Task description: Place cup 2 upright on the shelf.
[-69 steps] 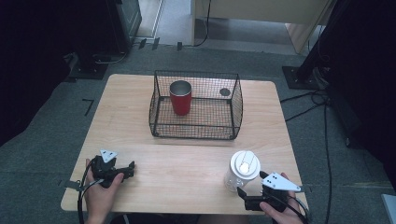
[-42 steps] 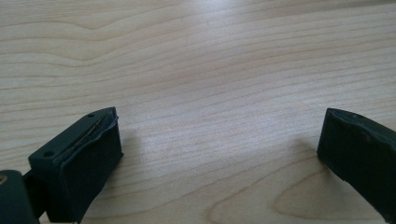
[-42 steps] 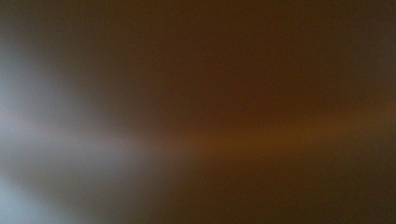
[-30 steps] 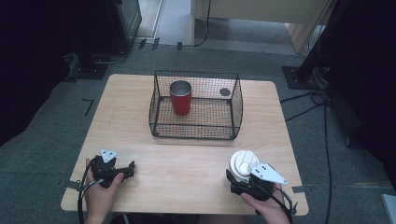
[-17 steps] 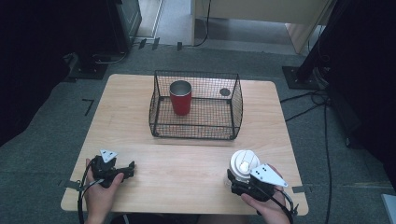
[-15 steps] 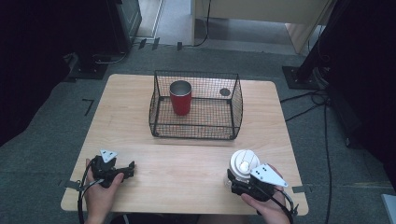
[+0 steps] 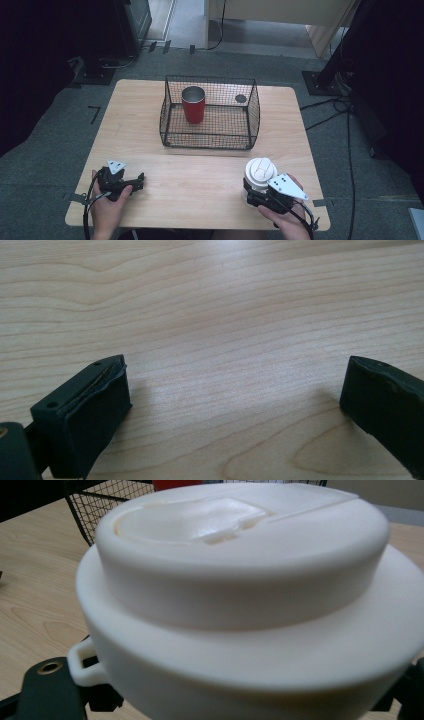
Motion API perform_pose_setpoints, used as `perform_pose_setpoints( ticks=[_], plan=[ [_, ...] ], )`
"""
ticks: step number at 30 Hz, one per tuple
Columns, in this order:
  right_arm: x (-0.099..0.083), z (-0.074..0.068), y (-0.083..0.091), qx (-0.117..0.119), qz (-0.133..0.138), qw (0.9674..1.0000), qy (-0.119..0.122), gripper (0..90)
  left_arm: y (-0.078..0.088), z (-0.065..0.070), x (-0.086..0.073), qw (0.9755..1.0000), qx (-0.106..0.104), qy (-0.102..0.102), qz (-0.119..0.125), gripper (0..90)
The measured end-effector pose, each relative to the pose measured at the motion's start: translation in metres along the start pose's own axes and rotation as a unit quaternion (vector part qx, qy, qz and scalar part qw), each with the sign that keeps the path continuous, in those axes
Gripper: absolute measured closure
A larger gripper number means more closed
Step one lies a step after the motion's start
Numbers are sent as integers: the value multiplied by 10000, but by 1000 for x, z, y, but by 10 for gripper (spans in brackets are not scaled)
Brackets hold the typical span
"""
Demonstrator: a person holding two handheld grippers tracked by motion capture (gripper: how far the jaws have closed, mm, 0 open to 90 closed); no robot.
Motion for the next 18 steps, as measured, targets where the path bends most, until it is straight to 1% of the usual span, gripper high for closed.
perform_pose_setpoints(
  ticks=[7,15,18],
  plan=[
    [9,-2,0,19,91,10000,-24,164,0,0,0,10000,-1,-6,0,2],
    [22,-6,-4,41,237,9997,20,163,0,0,0,10000,1,-5,-1,2],
    [28,-9,-6,84,293,9995,-46,163,0,0,0,10000,1,-6,0,2]
  ],
)
Point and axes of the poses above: each handheld gripper's, and its own axes: y roughly backward along the jaws, x roughly out of its top, z roughly to its right, the point moved 9 cm from there along -y, roughly forward along the jaws, and after that the axes turned 13 degrees about z, right-handed, at the moved point
